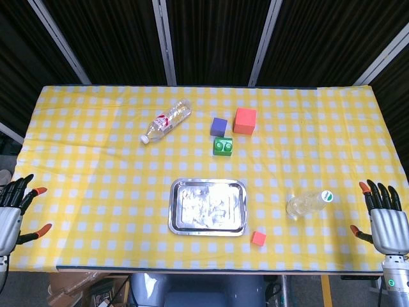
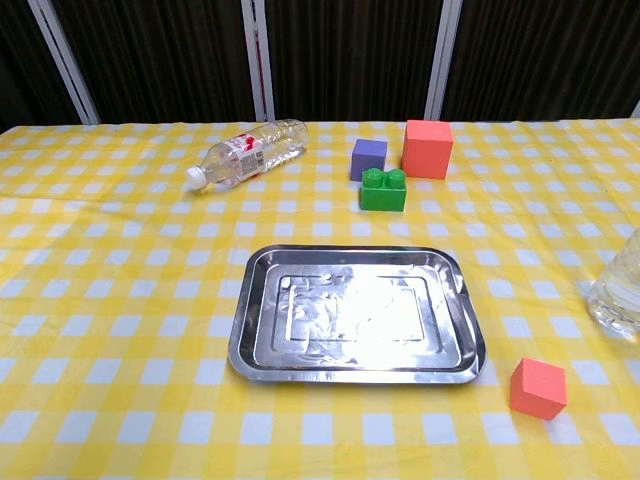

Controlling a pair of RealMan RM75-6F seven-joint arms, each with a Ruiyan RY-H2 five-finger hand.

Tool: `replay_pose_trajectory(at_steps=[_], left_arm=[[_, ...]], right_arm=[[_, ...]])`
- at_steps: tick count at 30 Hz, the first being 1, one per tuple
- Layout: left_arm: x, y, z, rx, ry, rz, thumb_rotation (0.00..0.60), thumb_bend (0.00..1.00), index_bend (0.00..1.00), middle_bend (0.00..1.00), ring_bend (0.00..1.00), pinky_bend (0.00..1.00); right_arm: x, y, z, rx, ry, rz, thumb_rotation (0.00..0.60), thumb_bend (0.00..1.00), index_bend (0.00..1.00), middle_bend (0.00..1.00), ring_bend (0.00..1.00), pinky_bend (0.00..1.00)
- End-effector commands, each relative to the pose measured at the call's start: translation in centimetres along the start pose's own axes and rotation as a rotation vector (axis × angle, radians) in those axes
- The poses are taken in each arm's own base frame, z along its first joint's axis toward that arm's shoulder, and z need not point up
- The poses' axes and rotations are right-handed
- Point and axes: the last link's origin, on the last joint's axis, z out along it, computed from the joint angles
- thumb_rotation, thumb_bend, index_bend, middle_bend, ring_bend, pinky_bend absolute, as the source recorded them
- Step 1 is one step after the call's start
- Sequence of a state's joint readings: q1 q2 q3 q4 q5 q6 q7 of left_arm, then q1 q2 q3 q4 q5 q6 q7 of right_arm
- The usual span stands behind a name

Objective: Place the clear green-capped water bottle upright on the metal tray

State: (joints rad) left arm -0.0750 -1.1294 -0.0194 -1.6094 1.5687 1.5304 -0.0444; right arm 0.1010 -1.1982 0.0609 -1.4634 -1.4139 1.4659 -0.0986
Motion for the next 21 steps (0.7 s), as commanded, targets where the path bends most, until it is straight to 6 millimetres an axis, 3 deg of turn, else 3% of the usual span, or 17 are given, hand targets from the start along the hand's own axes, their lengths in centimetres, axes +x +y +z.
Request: replay_pose_trajectory(at_steps=[1,21], left_arm=[[0.06,0.18,-0.10,-0.007,0.003,0.000,0.600,0.19,0.23,0.00,0.00,0.00],[-0.18,0.30,0.10,-0.004,-0.011,-0.003,0.600,0.19,0.23,0.00,0.00,0.00]], right_arm=[[0.09,0.00,-0.07,-0.002,0.001,-0.003,0.600,0.21,0.08,0.07,0.00,0.00],[0.49,0.50,-0.63,-0.013,-0.084,0.165,0.600,0.21,0.08,0.07,0.00,0.00]])
